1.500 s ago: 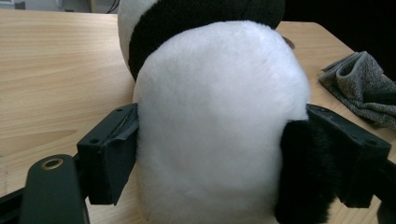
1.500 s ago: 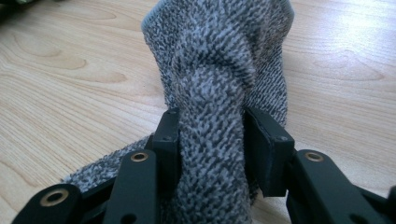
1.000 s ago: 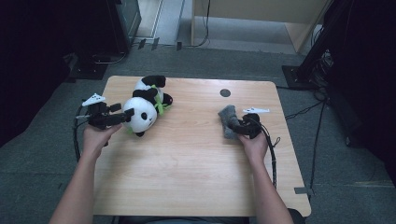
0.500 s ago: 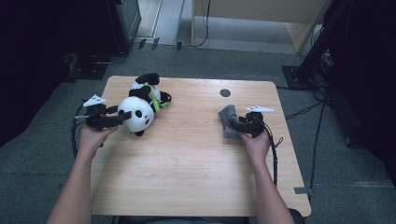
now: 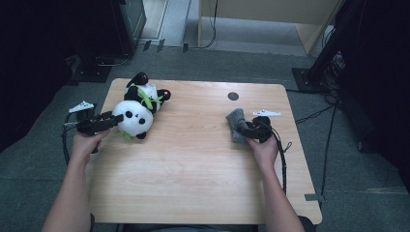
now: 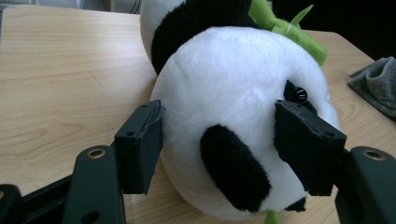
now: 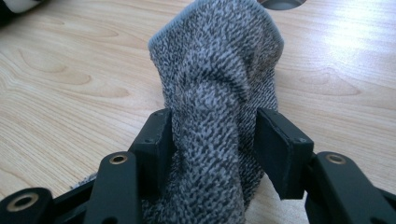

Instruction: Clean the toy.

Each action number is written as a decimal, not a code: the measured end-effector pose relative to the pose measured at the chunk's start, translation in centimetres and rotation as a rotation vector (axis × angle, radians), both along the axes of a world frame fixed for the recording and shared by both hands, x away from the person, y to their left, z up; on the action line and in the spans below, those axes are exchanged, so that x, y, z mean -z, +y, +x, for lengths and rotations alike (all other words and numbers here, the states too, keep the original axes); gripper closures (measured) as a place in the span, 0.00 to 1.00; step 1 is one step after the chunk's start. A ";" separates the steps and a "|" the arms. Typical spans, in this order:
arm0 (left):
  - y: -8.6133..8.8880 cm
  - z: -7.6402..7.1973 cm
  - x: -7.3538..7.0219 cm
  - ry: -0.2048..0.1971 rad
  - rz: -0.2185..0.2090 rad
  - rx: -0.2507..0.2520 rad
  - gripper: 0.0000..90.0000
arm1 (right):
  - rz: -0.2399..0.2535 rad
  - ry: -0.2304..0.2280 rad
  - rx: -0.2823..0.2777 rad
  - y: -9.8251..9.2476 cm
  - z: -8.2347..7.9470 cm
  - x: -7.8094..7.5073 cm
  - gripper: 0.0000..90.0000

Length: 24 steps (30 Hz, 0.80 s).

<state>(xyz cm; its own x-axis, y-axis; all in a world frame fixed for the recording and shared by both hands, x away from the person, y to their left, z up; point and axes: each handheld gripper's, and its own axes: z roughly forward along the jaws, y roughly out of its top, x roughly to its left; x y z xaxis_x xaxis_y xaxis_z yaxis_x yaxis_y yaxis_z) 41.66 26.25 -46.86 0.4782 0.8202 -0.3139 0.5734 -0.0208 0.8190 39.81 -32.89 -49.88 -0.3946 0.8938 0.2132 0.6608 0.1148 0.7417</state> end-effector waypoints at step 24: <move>-0.4 -1.0 -1.2 -0.010 0.140 -0.009 0.31 | 0.002 -0.014 0.009 -0.3 -0.1 -0.2 0.52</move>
